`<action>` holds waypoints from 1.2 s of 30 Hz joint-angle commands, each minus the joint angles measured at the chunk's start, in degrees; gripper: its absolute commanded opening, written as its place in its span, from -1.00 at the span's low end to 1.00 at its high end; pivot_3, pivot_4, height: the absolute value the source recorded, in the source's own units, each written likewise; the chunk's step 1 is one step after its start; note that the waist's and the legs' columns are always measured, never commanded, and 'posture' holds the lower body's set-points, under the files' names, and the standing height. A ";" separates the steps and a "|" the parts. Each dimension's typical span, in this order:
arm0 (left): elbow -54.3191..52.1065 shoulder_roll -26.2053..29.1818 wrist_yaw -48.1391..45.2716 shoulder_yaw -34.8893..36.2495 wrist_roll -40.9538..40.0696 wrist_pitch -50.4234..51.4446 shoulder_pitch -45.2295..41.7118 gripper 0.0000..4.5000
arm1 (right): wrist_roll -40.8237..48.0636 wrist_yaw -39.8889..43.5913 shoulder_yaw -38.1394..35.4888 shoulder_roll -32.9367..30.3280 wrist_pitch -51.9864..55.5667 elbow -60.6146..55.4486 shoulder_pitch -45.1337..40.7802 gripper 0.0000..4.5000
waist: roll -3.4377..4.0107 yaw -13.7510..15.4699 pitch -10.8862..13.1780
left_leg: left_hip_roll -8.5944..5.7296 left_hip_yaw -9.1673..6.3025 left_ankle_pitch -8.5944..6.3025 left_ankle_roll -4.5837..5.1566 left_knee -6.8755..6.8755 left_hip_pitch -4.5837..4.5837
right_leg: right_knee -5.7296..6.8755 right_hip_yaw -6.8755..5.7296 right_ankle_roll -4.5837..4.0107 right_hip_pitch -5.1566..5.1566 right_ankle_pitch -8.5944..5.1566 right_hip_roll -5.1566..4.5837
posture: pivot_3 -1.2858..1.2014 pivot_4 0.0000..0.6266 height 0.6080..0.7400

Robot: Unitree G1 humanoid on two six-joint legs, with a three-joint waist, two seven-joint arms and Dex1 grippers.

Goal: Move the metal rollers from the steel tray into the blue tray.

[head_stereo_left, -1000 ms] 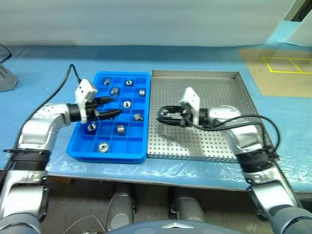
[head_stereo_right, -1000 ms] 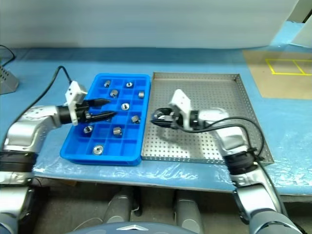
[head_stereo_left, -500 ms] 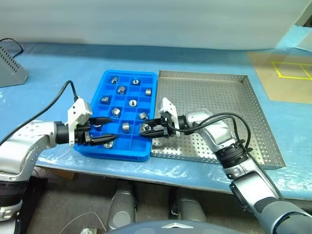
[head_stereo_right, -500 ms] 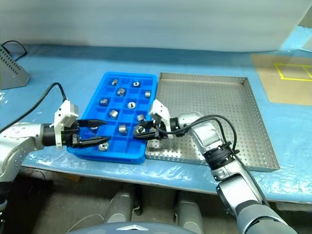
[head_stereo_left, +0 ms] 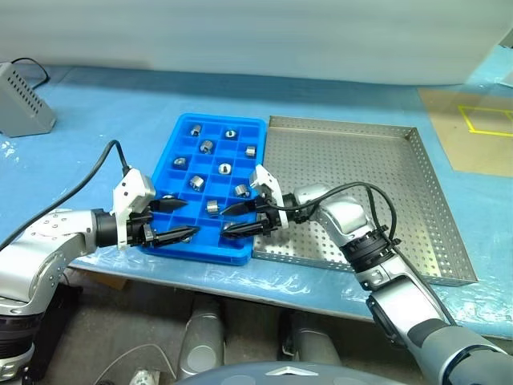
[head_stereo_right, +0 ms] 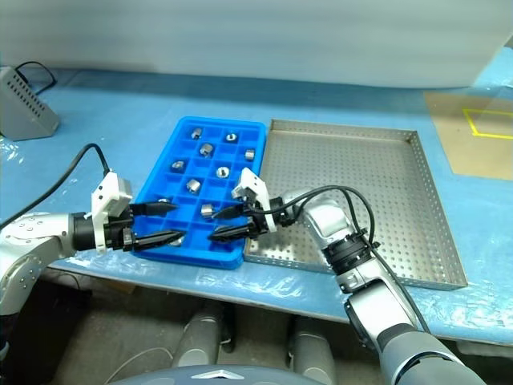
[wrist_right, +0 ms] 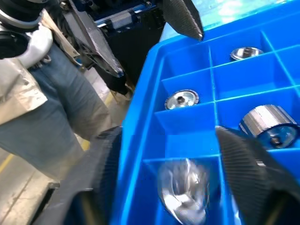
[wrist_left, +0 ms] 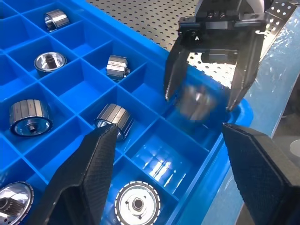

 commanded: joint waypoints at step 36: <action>45.60 -31.50 12.10 -9.74 16.12 -22.86 -32.64 0.66 | -0.58 -43.91 -31.04 -0.15 -14.09 -4.55 11.08 0.62 | -0.16 -4.74 -0.11 | 0.01 0.01 -0.06 0.19 0.53 -0.46 | 0.18 0.02 -0.02 -0.31 0.05 0.04 | -0.09 -0.52 1.00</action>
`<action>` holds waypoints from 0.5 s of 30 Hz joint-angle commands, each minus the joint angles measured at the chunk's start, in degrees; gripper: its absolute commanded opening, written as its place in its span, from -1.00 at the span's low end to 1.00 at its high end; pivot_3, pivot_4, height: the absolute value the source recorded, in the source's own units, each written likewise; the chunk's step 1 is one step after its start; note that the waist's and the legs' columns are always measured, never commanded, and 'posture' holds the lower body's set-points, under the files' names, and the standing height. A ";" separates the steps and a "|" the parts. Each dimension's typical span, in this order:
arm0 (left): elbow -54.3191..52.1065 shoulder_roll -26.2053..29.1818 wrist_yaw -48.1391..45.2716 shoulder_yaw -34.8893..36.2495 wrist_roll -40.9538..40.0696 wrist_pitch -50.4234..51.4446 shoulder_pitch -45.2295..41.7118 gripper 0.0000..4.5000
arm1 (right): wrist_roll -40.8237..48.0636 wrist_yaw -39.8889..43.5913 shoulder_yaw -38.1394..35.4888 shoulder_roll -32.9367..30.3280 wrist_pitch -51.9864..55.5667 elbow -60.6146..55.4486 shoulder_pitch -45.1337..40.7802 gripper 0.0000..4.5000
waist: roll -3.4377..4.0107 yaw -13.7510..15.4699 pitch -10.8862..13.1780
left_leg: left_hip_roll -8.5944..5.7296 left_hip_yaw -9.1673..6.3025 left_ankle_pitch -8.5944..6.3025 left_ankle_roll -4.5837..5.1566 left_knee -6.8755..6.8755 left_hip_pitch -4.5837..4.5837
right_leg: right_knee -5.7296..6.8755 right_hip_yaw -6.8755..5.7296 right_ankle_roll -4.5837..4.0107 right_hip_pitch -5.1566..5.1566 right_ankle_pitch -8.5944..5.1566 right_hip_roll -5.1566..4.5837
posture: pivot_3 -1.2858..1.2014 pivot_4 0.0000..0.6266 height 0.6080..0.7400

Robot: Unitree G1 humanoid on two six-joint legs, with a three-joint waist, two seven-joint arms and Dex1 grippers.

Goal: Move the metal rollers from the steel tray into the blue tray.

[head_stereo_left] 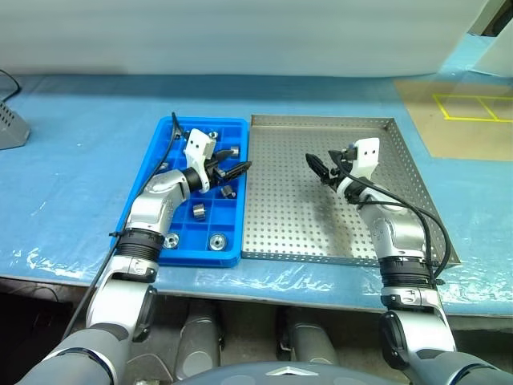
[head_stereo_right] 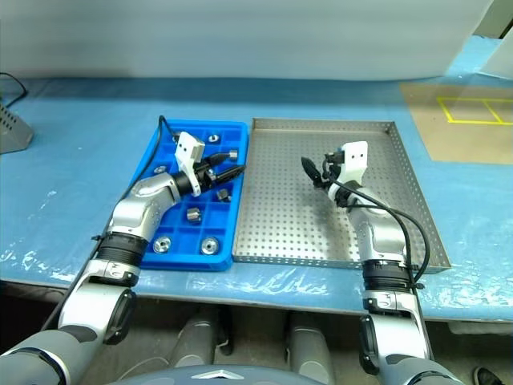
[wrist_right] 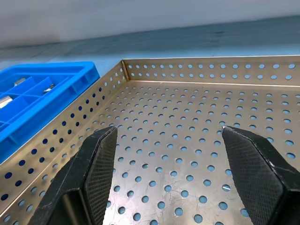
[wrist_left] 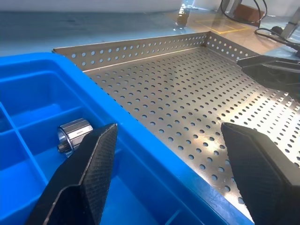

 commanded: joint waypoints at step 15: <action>-5.96 1.34 -1.06 0.65 -0.31 0.85 2.19 0.66 | -0.88 1.49 2.54 -1.18 -2.26 -0.38 -1.47 0.62 | 0.00 0.13 0.00 | 0.00 0.00 -0.02 0.02 0.01 0.01 | -0.01 0.00 0.00 0.02 0.00 -0.01 | -0.06 -0.52 1.00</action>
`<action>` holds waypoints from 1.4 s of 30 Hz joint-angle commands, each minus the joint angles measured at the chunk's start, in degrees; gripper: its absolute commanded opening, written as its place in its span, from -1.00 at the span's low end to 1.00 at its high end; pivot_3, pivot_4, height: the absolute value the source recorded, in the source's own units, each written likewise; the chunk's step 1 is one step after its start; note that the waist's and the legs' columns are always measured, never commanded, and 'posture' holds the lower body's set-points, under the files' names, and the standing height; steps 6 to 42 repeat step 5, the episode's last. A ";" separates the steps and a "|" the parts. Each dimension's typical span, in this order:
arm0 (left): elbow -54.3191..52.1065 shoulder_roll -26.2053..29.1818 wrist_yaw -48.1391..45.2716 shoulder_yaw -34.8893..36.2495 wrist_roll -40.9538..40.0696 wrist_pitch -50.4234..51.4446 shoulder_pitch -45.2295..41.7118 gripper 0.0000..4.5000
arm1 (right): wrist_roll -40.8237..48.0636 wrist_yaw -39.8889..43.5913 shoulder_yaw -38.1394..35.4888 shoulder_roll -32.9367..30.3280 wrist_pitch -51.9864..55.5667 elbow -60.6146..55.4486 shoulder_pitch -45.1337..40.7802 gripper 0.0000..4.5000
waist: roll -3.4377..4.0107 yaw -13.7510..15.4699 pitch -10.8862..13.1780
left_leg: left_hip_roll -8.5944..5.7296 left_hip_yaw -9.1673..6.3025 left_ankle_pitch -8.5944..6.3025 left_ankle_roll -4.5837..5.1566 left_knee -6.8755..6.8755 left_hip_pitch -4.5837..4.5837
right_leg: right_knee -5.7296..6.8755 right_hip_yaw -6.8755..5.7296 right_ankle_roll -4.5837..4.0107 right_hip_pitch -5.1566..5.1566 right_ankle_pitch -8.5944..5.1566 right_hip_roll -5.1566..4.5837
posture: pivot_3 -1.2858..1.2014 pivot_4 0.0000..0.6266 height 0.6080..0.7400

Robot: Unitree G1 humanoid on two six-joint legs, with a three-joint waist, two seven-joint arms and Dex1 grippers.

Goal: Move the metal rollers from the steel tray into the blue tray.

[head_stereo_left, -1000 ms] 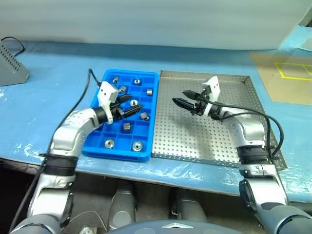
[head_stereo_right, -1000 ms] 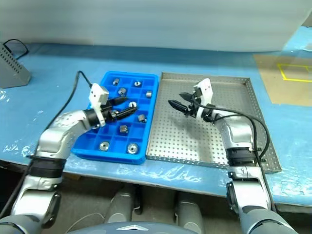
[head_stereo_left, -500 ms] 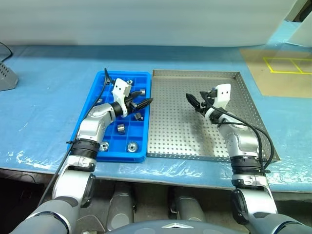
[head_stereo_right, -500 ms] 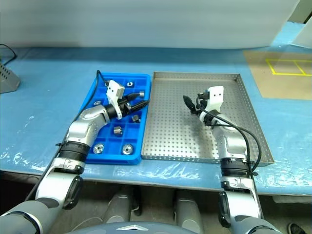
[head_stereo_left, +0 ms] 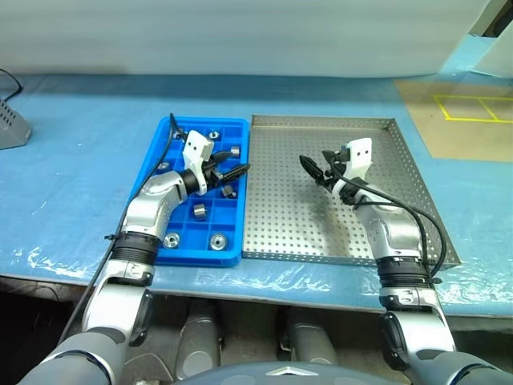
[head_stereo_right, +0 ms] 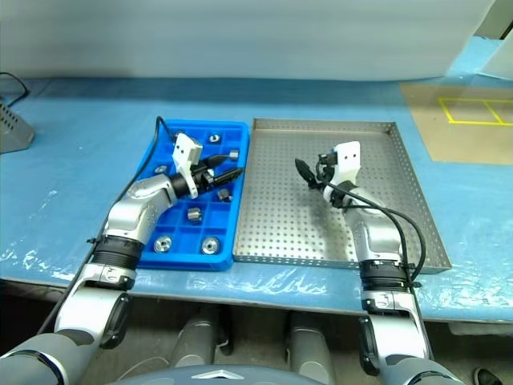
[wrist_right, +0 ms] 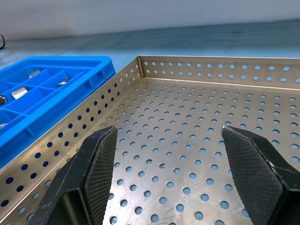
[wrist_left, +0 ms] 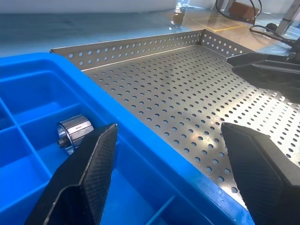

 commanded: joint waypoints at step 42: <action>-3.33 0.50 -0.01 0.77 -0.36 -0.12 1.07 0.66 | -0.02 0.64 -0.19 -1.63 -1.21 0.29 -2.57 0.62 | 0.00 -0.04 0.00 | 0.01 0.00 0.00 0.00 -0.01 0.01 | 0.00 0.00 0.00 0.00 0.00 0.00 | -0.06 -0.52 1.00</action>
